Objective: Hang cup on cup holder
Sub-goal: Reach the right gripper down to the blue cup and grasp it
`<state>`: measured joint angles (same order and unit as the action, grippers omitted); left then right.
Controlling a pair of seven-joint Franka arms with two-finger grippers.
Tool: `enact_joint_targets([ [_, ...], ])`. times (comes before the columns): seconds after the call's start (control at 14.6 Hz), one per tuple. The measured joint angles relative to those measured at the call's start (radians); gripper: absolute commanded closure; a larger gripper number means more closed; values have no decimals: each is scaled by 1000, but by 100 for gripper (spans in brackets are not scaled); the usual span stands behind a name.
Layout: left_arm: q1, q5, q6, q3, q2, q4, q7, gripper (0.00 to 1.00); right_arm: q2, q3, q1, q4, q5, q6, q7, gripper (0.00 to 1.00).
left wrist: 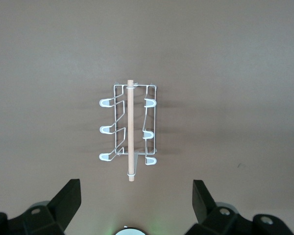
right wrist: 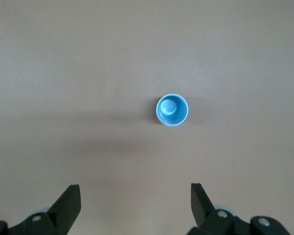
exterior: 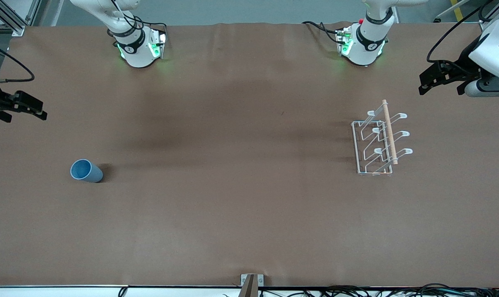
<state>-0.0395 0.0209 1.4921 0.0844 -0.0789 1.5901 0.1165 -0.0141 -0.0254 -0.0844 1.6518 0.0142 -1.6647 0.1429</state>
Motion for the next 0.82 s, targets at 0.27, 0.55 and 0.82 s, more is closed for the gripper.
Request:
enact_joint_targets([
  [0.27,0,0,0,0,1,-2,0,0,-162,-3,-72,27,0,-128,7,1],
  [0.55,0,0,0,0,2,-3,0,0,-338,-3,-93,64,0,-304,34,2],
  [0.82,0,0,0,0,3,-4,0,0,-399,-3,-100,116,0,-403,80,3],
])
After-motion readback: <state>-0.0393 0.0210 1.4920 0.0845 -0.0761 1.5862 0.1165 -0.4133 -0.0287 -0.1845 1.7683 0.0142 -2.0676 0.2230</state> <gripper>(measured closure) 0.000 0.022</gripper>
